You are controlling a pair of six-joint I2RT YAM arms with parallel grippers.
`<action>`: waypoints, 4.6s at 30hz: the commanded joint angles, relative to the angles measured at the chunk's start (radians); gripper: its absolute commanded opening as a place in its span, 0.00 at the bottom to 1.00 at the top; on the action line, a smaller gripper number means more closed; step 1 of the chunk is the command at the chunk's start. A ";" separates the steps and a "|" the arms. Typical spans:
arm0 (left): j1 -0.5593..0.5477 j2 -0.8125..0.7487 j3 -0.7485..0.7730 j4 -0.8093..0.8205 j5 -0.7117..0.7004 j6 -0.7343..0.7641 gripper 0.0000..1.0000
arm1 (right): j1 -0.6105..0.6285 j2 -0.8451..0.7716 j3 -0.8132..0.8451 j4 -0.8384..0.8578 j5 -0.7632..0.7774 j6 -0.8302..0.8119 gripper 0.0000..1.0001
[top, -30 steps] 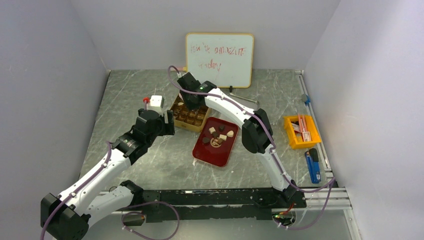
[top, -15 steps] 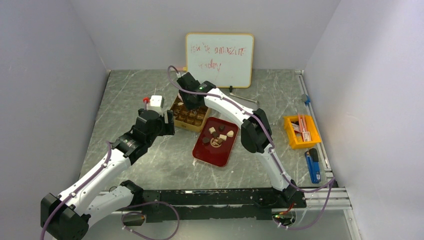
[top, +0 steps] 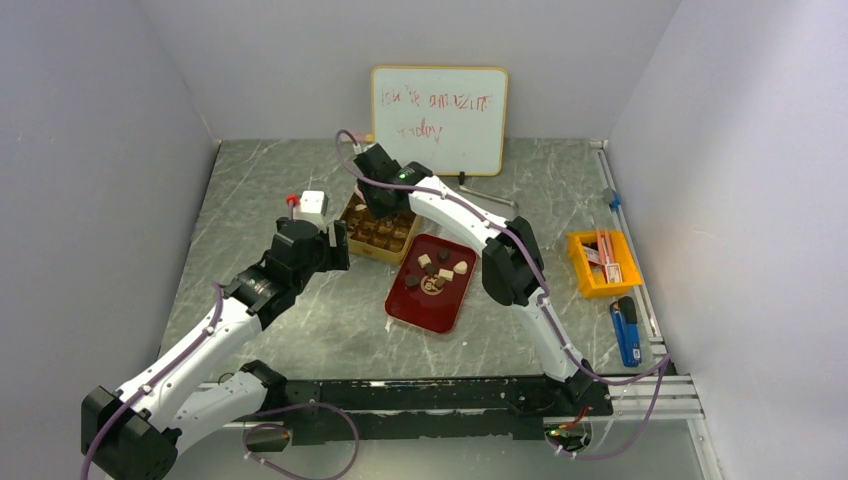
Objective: Pack the chocolate
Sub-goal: Place the fake chocolate in the packing box, then pick up the fake chocolate from the plate.
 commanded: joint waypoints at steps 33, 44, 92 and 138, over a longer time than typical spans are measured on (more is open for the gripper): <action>-0.004 -0.016 0.036 0.002 0.019 -0.037 0.84 | -0.014 -0.159 -0.170 0.154 0.002 -0.010 0.35; -0.004 -0.016 0.033 0.003 0.015 -0.035 0.84 | -0.014 -0.131 -0.127 0.145 -0.007 -0.012 0.38; -0.060 0.039 0.041 0.043 0.063 -0.054 0.81 | 0.282 -0.969 -1.020 -0.052 0.153 0.261 0.22; -0.091 0.087 0.031 0.066 0.029 -0.030 0.83 | 0.389 -0.739 -1.121 0.001 0.114 0.403 0.30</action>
